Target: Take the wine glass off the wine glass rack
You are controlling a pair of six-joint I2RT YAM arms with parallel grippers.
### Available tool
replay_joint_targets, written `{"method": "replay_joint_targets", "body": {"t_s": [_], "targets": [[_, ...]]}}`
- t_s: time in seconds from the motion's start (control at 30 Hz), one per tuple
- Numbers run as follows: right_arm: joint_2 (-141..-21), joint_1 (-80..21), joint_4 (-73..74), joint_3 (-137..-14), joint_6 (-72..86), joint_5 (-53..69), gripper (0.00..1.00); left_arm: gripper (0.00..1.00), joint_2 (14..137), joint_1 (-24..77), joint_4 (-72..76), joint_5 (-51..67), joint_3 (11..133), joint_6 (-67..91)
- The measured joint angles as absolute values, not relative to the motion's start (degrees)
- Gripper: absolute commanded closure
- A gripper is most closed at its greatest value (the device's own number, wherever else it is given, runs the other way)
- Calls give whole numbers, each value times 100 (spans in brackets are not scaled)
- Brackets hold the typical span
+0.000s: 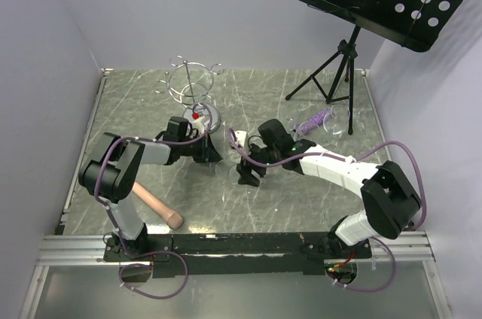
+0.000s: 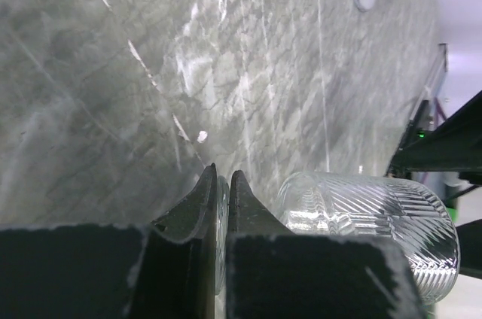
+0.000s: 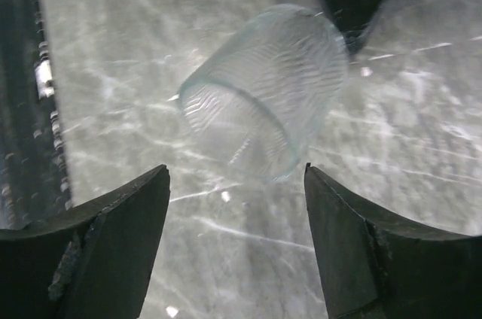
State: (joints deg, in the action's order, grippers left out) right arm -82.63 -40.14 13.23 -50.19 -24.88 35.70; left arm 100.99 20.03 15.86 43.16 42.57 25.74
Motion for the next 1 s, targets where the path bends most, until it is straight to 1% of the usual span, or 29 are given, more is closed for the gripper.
{"method": "replay_joint_targets", "body": {"t_s": [0.13, 0.2, 0.3, 0.37, 0.73, 0.77, 0.8, 0.87, 0.9, 0.93, 0.97, 1.0], "targets": [[-8355, -4099, 943, -5072, -2244, 3144, 27, 99, 10208, 1994, 1653, 4473, 4281, 2694], [-8479, -4099, 805, -5179, -2097, 2995, 30, 99, 10241, 1984, 1667, 4528, 4283, 2738], [-8597, -4099, 633, -5262, -1973, 2895, 46, 99, 10315, 1968, 1662, 4613, 4329, 2803], [-8674, -4099, 620, -5349, -1918, 2869, 49, 99, 10392, 1949, 1647, 4696, 4383, 2825], [-8936, -4101, 611, -5529, -1894, 2842, 52, 99, 10634, 1890, 1553, 4932, 4582, 2899], [-8965, -4108, 613, -5566, -1911, 2853, 54, 99, 10667, 1879, 1540, 4978, 4604, 2899], [-8978, -4112, 617, -5583, -1914, 2858, 61, 98, 10689, 1865, 1525, 5017, 4626, 2904], [-9045, -4130, 626, -5655, -1949, 2877, 77, 92, 10742, 1846, 1444, 5048, 4694, 2906], [-9091, -4143, 644, -5712, -1988, 2856, 85, 83, 10766, 1831, 1378, 5061, 4740, 2899], [-9131, -4147, 646, -5778, -2051, 2768, 91, 72, 10785, 1809, 1293, 5072, 4775, 2832], [-9174, -4143, 631, -5835, -2088, 2692, 96, 64, 10794, 1789, 1125, 5074, 4814, 2792], [-9216, -4143, 598, -5905, -2123, 2561, 100, 53, 10807, 1778, 921, 5098, 4856, 2749]]}}
